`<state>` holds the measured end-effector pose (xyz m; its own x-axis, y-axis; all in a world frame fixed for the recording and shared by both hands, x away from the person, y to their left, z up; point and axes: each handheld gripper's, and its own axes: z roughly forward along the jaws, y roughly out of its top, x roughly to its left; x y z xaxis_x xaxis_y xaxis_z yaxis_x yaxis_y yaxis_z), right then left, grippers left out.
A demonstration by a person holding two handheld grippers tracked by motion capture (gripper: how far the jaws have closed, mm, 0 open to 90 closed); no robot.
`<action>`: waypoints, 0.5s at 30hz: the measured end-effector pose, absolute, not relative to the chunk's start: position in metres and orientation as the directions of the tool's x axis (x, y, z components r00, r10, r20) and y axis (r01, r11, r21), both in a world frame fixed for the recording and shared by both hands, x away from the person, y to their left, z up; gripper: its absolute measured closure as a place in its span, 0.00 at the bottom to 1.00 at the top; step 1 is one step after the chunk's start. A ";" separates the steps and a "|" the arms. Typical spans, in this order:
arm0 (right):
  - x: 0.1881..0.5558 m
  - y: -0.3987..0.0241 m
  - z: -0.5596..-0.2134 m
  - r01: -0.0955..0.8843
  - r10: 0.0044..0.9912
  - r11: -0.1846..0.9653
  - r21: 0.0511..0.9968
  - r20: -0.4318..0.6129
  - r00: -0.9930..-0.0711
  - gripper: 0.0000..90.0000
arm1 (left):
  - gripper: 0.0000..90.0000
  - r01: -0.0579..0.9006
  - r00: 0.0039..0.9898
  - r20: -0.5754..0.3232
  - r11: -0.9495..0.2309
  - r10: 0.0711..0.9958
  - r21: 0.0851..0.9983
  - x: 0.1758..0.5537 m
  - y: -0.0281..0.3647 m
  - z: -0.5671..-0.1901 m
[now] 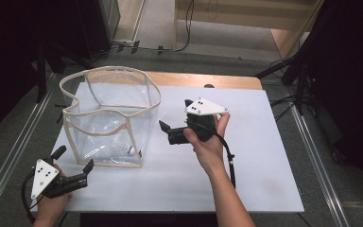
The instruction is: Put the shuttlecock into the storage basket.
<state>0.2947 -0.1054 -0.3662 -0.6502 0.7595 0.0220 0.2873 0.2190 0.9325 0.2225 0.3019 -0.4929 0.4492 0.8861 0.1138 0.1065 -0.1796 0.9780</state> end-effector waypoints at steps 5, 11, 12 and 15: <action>0.293 -0.110 -0.374 0.291 0.765 0.222 0.931 0.019 -0.644 0.00 | 0.02 0.107 0.450 0.113 -0.179 0.886 0.978 0.223 0.302 -0.493; 0.291 -0.116 -0.381 0.278 0.760 0.228 0.933 0.008 -0.649 0.00 | 0.02 0.107 0.449 0.114 -0.179 0.886 0.978 0.223 0.302 -0.493; 0.290 -0.116 -0.382 0.280 0.761 0.228 0.932 0.009 -0.649 0.00 | 0.02 0.107 0.449 0.113 -0.179 0.886 0.978 0.223 0.302 -0.493; 0.288 -0.119 -0.385 0.281 0.762 0.231 0.931 0.006 -0.647 0.00 | 0.02 0.108 0.448 0.111 -0.177 0.887 0.978 0.223 0.302 -0.493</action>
<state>0.2883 -0.1193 -0.3854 -0.6474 0.7621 0.0058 0.2808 0.2314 0.9314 0.2225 0.3022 -0.4928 0.4476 0.8873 0.1112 0.1079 -0.1770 0.9783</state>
